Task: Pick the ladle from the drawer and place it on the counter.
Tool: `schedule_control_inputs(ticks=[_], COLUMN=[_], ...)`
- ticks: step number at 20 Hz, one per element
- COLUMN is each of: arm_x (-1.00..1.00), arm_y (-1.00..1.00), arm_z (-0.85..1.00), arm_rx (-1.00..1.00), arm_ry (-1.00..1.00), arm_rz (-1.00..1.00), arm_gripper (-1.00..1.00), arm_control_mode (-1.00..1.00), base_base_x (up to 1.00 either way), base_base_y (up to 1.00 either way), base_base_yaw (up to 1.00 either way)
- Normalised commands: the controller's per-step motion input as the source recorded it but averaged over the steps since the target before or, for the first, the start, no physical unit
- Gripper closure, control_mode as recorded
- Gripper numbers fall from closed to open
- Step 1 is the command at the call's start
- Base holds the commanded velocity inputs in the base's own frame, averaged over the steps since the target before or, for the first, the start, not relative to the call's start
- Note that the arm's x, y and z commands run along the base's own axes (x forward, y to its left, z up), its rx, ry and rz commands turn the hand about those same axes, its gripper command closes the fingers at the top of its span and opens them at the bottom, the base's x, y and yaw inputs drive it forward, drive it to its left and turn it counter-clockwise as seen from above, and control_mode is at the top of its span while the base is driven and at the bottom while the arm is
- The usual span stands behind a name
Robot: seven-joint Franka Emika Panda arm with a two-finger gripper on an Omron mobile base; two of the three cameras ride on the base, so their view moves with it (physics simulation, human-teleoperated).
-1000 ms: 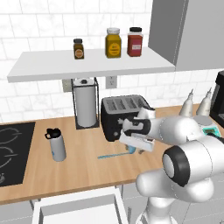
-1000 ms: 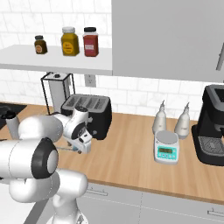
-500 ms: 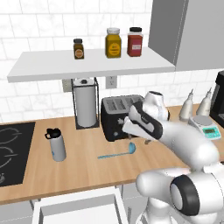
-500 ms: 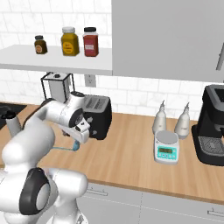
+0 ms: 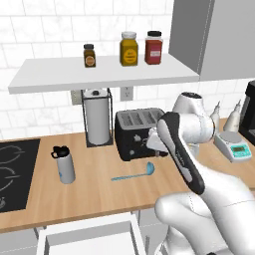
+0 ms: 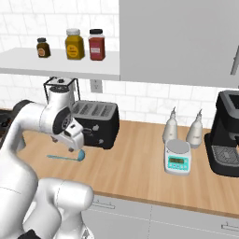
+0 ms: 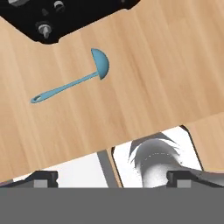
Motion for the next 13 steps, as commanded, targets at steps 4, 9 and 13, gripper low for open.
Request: schedule_control_inputs(ticks=[4,9,13], arm_x=[-0.44,-0.07,-0.18], arm_y=[-0.02,-0.21,-0.26], arm_z=[0.85,0.72,0.25], arm_rx=[-0.12,-0.08,-0.09], arm_ry=[0.01,0.05,0.04], arm_rz=[0.08,0.07,0.09], arm_gripper=[-1.0,-1.0,-1.0], arm_control_mode=[-1.0,-1.0,-1.0], base_base_x=[0.0,0.0,0.0], base_base_y=[0.0,0.0,0.0], base_base_yaw=[0.0,0.0,0.0])
